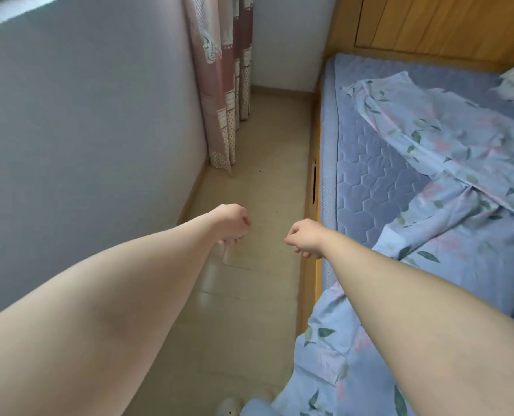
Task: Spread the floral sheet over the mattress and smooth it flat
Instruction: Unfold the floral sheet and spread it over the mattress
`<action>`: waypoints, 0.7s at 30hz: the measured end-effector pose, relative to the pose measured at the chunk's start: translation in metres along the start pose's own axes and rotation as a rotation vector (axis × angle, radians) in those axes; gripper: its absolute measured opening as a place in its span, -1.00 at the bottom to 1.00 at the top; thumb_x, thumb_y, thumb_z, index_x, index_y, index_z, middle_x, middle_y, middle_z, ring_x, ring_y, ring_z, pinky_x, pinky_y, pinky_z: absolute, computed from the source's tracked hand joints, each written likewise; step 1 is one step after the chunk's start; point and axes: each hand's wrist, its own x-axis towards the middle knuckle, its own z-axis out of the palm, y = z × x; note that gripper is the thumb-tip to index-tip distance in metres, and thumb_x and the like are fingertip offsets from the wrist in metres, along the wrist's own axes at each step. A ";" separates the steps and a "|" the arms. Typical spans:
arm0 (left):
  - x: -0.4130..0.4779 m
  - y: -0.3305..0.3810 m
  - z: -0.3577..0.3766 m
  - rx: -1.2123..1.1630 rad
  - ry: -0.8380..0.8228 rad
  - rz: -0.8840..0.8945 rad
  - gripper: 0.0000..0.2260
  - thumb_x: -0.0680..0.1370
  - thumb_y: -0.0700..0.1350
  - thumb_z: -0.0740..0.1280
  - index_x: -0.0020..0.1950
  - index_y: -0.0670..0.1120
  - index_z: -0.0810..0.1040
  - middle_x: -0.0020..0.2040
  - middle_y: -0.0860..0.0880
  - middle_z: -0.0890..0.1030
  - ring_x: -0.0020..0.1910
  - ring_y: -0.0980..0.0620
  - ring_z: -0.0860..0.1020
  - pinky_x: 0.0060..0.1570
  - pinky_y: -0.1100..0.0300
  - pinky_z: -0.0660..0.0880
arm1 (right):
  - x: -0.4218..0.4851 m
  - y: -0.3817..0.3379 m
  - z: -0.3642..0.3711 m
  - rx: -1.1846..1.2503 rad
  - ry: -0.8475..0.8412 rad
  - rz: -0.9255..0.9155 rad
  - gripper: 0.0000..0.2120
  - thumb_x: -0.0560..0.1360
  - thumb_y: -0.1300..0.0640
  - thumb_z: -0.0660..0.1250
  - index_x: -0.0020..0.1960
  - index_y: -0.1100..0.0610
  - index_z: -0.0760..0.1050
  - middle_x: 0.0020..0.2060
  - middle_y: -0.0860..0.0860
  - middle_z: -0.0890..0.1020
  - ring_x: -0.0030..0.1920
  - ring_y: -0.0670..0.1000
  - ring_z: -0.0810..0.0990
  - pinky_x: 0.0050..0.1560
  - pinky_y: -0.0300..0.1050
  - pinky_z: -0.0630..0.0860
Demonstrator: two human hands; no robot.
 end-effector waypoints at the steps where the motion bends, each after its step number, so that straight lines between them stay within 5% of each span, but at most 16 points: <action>1: 0.009 0.008 -0.004 -0.008 0.002 0.032 -0.83 0.54 -0.23 0.11 -0.07 -0.06 0.47 -0.34 0.03 0.49 -0.43 0.09 0.49 -0.42 0.25 0.47 | 0.004 0.003 -0.007 0.030 0.011 0.021 -0.90 0.58 0.19 0.12 -0.01 0.13 0.41 -0.34 -0.01 0.44 -0.44 -0.05 0.37 -0.55 -0.32 0.25; 6: 0.061 0.053 -0.026 -0.060 -0.030 0.130 -0.86 0.55 -0.23 0.14 -0.09 -0.06 0.46 -0.34 0.05 0.49 -0.41 0.13 0.49 -0.41 0.26 0.43 | 0.037 0.011 -0.053 0.097 0.071 0.088 -0.85 0.57 0.16 0.12 0.04 0.13 0.44 -0.08 0.07 0.49 -0.35 0.01 0.44 -0.44 -0.27 0.27; 15: 0.195 0.141 -0.089 -0.061 -0.034 0.193 -0.85 0.56 -0.23 0.14 -0.06 -0.06 0.48 -0.34 0.06 0.49 -0.41 0.14 0.49 -0.41 0.27 0.43 | 0.140 0.025 -0.175 0.230 0.206 0.150 -0.89 0.55 0.18 0.12 -0.09 0.17 0.39 -0.11 0.12 0.48 -0.23 0.10 0.44 -0.40 -0.24 0.25; 21: 0.279 0.191 -0.136 0.014 -0.071 0.265 -0.84 0.55 -0.22 0.13 -0.06 -0.06 0.49 -0.32 0.03 0.53 -0.22 -0.04 0.54 -0.38 0.27 0.45 | 0.198 0.041 -0.248 0.295 0.279 0.257 -0.88 0.56 0.17 0.11 -0.10 0.16 0.38 -0.12 0.13 0.51 -0.18 0.10 0.47 -0.38 -0.25 0.28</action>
